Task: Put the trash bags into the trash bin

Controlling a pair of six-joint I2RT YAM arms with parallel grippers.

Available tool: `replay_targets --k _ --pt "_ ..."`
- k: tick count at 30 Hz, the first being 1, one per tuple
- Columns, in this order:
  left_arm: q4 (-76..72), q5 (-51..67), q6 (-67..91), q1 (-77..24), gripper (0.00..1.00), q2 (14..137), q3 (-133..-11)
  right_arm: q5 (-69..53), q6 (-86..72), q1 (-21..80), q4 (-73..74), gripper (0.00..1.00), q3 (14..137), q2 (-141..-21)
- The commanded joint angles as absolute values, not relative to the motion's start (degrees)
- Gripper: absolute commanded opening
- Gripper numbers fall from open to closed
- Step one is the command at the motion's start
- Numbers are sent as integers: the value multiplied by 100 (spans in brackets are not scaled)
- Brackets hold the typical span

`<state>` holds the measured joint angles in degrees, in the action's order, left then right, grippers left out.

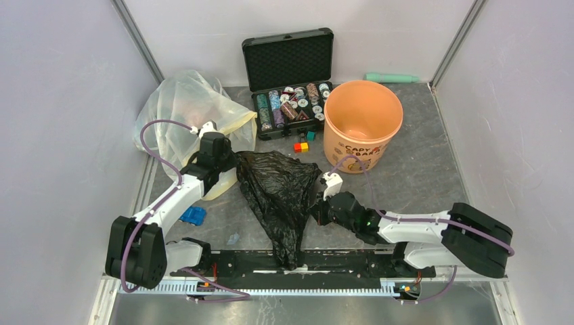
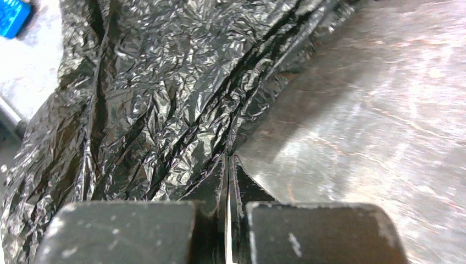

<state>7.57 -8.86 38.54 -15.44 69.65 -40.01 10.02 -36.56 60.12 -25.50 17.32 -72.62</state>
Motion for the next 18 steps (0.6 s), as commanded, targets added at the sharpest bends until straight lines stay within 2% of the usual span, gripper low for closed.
replay_targets --k 1,12,18 --pt "757 -896 3803 -1503 2 6867 -4076 2042 -3460 5995 -1772 0 1981 -6684" --pt "1174 -1062 3773 -1503 2 6531 -4274 3868 -3180 5823 278 0 2200 -5101" --pt "1384 -1068 3747 -1503 2 6334 -4412 4538 -3259 5662 782 0 2060 -4416"
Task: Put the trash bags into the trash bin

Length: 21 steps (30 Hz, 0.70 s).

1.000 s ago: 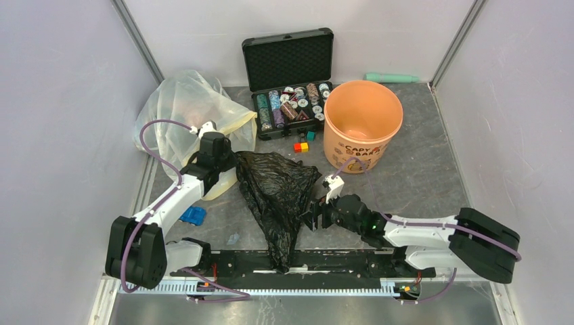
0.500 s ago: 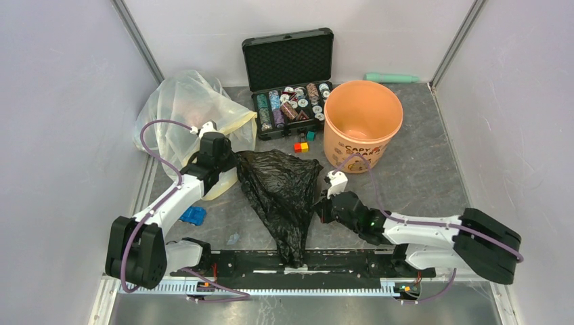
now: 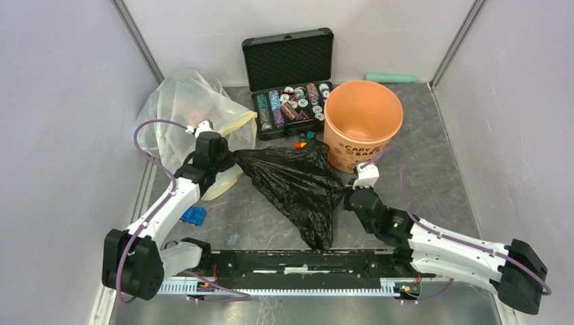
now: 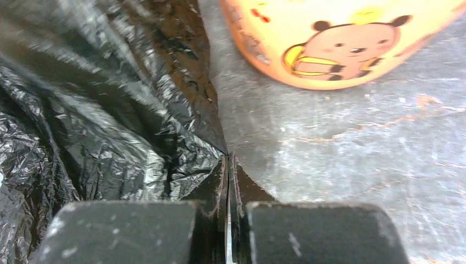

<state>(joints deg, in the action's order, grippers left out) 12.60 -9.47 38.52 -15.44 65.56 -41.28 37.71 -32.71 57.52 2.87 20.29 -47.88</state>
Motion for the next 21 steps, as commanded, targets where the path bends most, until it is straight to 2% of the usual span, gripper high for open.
replay_targets --k 1,8,21 --pt "1397 -999 3734 -1503 2 6300 -4425 4543 -3218 5644 772 0 2049 -4329" --pt "1579 473 3697 -1503 2 5930 -4807 3383 -1929 5627 64 0 2492 -4321" --pt "2983 1403 3402 -1503 2 4858 -7558 3080 -1068 5625 183 1 4581 -5254"
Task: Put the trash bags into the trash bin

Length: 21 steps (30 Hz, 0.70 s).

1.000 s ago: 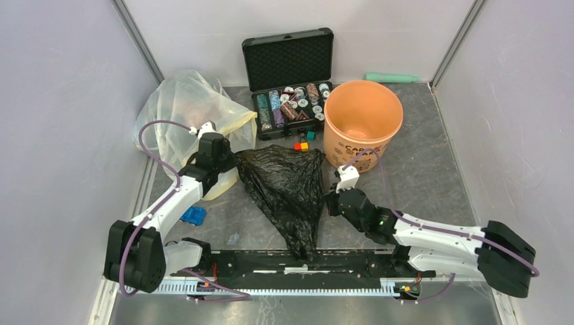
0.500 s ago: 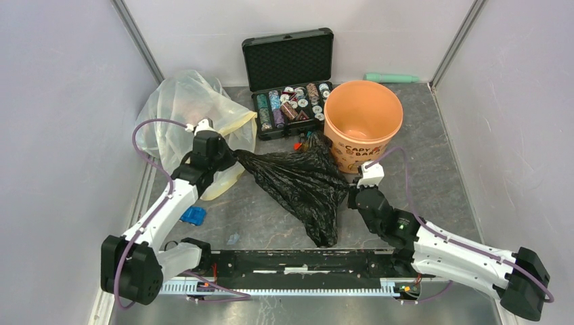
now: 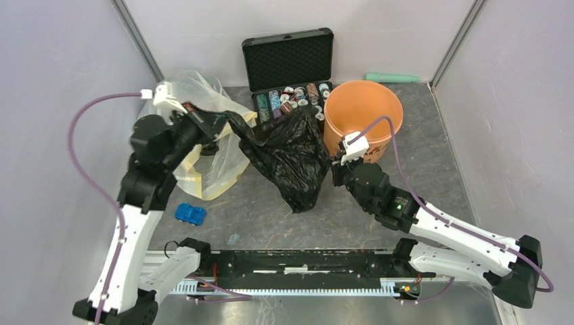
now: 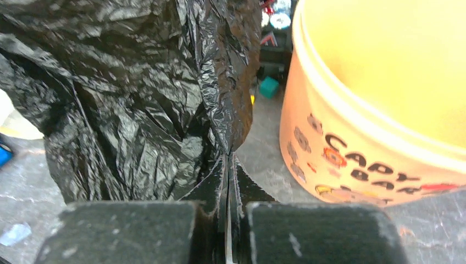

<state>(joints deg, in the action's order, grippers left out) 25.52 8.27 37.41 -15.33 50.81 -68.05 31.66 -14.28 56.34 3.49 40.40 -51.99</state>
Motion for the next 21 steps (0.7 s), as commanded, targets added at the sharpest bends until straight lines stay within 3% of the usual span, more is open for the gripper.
replay_targets --k 1,2,3,4,5,6,13,21 --pt "2980 1609 3397 -1503 2 4798 -7665 3054 -1025 5625 206 8 4651 -5253" --pt "2972 1781 3400 -1503 2 4724 -7707 3000 -990 5626 239 23 4698 -5236" --pt "2961 1986 3401 -1503 2 4631 -7682 2926 -970 5625 267 48 4711 -5207" --pt "2918 2216 3412 -1503 2 4504 -7545 2845 -986 5625 320 65 4683 -5163" --pt "2857 2362 3444 -1508 2 4371 -7353 2738 -1029 5625 357 75 4633 -5100" --pt "2779 2481 3494 -1509 2 4193 -7030 2648 -1081 5627 377 80 4556 -5045" --pt "2167 2645 4028 -1519 2 2897 -4538 1860 -1755 5624 304 86 3947 -4709" --pt "2118 2815 4337 -1555 2 2209 -3529 1720 -2603 5625 263 93 3856 -4695"
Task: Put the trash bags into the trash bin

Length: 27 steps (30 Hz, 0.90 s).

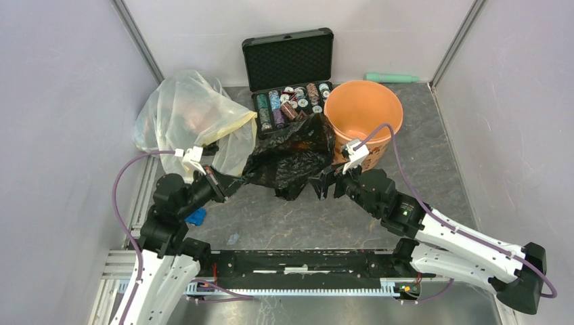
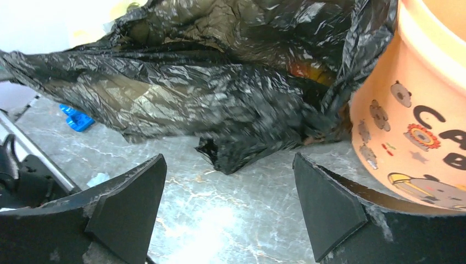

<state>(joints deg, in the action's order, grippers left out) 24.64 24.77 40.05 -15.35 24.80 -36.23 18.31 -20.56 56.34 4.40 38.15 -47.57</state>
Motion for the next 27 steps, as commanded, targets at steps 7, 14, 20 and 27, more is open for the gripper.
replay_targets --k 7,14,20,27 --pt "2126 3134 4394 -1564 2 2074 -3295 3017 -3260 5625 928 94 4170 -4822" --pt "2118 3357 4570 -1578 2 1847 -2794 3543 -3950 5624 649 88 3353 -4517" --pt "2118 3415 4519 -1582 2 1848 -2733 3540 -4361 5625 -349 86 2816 -4448" --pt "2118 3519 4548 -1608 2 1875 -2632 3700 -5286 5625 -623 94 3119 -5429"
